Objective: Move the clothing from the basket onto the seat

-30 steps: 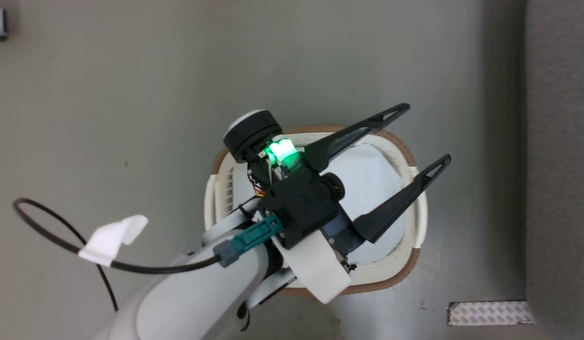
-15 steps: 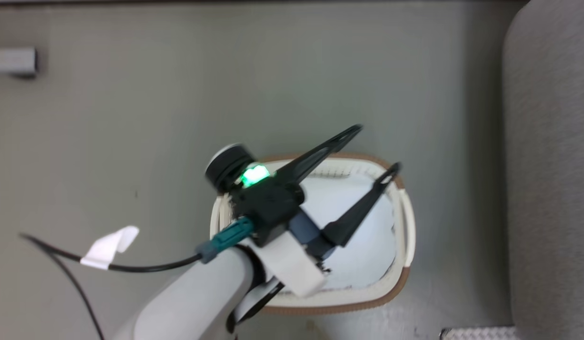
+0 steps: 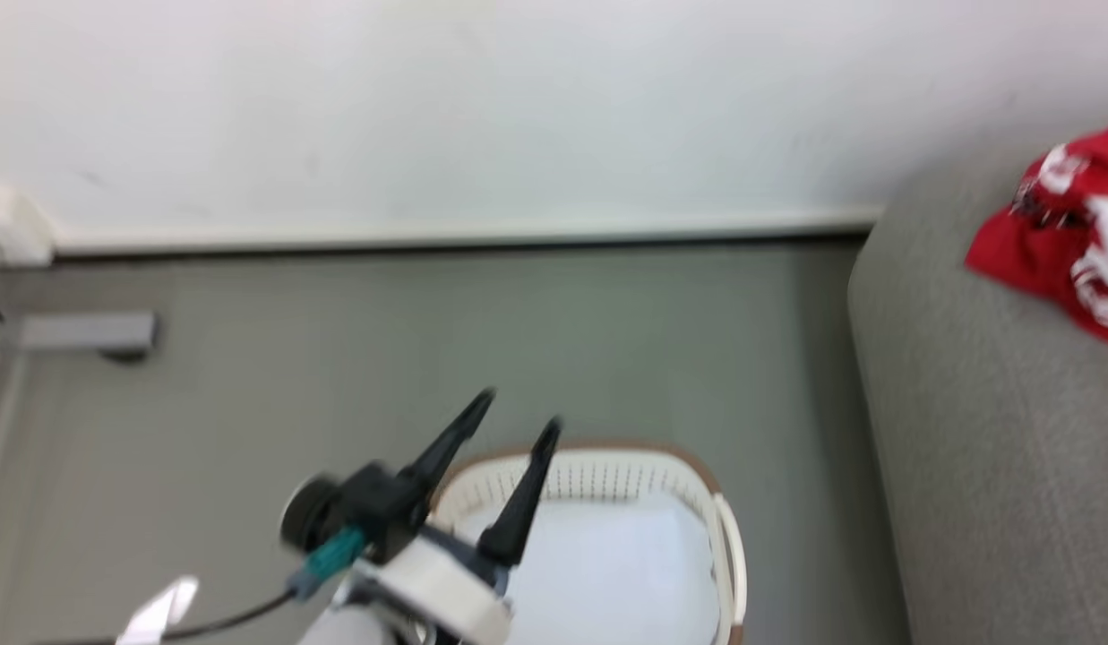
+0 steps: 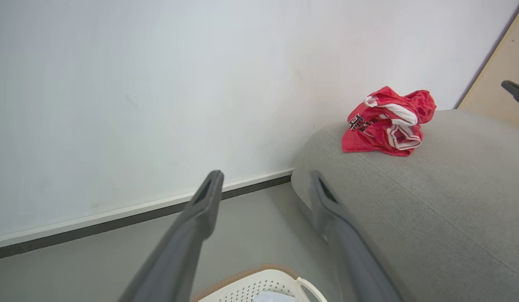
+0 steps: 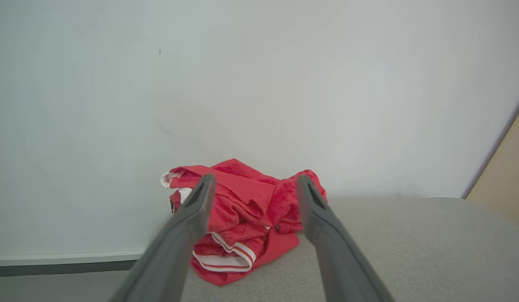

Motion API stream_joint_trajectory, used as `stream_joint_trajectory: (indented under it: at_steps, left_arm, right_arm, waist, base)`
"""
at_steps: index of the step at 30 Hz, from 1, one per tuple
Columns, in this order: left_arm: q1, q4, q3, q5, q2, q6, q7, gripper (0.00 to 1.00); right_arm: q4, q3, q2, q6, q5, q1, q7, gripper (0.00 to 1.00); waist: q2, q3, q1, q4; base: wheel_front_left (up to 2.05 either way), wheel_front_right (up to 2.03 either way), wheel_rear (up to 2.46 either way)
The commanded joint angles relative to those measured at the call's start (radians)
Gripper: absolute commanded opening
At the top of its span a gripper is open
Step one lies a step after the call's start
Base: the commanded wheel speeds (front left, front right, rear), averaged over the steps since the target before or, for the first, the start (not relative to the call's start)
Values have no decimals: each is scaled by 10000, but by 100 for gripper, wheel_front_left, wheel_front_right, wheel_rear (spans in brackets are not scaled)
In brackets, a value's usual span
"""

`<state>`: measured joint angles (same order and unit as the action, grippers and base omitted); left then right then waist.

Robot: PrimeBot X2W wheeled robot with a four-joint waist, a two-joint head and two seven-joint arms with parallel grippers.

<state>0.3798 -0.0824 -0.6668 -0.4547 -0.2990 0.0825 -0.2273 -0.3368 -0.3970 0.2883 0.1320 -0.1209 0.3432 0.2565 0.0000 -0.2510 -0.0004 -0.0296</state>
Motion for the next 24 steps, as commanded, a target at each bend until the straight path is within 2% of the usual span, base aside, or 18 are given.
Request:
stream_joint_trajectory:
  at_steps: [1, 8, 15, 19, 24]
  left_arm:
    - [-518, -151, 128, -136, -99, 170, -166, 100]
    - [-1862, -635, 653, -332, -212, 657, -348, 100]
    - [-3251, -590, 1848, -96, -195, 1091, -372, 100]
    - [-3891, -581, 2652, 134, 59, 1012, -374, 100]
    - [-4486, -727, 3413, 640, 482, 566, -376, 100]
  right_arm:
    - [382, 92, -109, -26, 148, -618, 35, 100]
    - [1715, 1083, -953, -26, -26, -2526, 19, 100]
    - [2239, 2237, -1637, -26, -106, -4125, 92, 100]
    - [2134, 2547, -2055, -26, -157, -4593, 91, 100]
    - [2004, 2798, -2323, -26, 72, -5025, 90, 100]
  waist:
    - [0, 1192, 4, 246]
    - [0, 2253, 4, 869]
    - [0, 2810, 4, 1272]
    - [0, 3040, 4, 1376]
    - [0, 3243, 4, 1291]
  base:
    - [0, 0, 0]
    - [0, 0, 0]
    - [0, 0, 0]
    - [0, 0, 0]
    - [0, 0, 0]
